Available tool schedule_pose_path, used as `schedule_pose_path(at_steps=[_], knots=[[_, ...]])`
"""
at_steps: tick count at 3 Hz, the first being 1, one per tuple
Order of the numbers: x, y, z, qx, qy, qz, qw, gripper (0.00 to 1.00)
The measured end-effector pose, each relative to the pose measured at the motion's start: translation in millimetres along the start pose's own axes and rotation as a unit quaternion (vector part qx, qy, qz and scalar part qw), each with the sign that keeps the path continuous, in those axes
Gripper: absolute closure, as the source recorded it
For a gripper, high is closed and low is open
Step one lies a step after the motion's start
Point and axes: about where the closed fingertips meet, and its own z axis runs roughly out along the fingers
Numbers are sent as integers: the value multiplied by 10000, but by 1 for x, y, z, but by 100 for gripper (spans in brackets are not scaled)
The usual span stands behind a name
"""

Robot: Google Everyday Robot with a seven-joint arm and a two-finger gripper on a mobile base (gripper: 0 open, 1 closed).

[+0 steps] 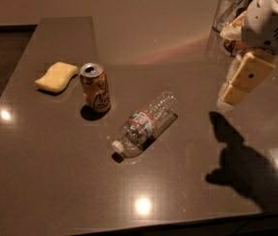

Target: Knock orange can over

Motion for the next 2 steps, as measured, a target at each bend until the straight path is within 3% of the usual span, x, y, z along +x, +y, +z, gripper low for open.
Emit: schedule_pose_path(at_steps=[1,2], knots=[[-44,-2,10,-58,-561,163,9983,0],[-98,1,26,-36,-1064,452,9933,0]])
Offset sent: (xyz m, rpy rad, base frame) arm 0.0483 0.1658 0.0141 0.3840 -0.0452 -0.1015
